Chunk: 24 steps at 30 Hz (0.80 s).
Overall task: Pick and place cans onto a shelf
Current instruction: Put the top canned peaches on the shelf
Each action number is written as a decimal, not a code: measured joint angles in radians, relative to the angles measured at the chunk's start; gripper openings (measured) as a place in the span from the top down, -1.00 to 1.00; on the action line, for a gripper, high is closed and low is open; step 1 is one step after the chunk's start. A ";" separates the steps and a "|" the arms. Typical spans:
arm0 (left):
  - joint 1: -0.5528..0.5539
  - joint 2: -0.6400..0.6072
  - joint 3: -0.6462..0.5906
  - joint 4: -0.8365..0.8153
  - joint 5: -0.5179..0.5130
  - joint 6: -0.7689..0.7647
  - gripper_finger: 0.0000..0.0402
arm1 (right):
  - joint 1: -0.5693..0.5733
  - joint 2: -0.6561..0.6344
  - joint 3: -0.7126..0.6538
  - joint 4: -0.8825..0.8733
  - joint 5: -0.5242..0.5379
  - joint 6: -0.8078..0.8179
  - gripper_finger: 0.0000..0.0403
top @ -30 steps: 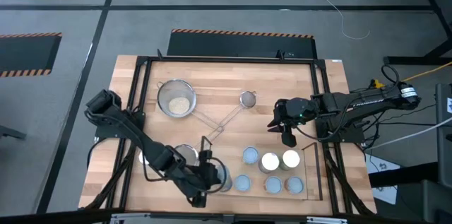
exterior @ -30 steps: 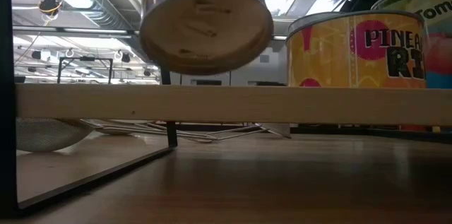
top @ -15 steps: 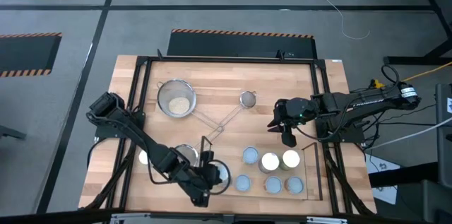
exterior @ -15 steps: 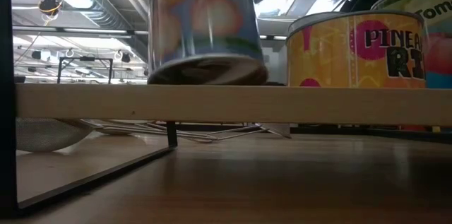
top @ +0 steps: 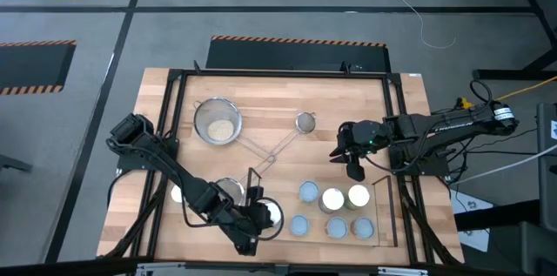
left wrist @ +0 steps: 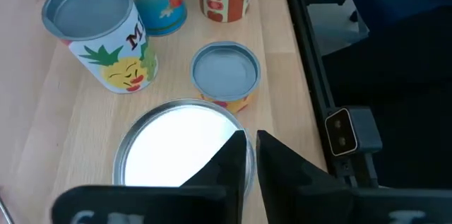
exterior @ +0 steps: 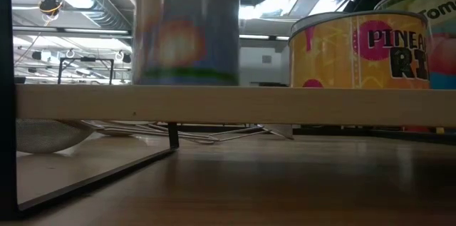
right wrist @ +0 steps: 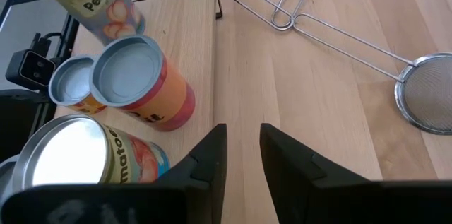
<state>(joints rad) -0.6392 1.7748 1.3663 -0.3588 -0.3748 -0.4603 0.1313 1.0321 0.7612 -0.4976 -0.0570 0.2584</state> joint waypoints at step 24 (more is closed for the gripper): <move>0.002 -0.001 0.000 0.039 -0.001 -0.002 0.58 | 0.000 0.000 0.000 0.000 0.000 0.000 0.55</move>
<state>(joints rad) -0.6369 1.7741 1.3659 -0.3200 -0.3758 -0.4625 0.1310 1.0321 0.7609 -0.4976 -0.0570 0.2581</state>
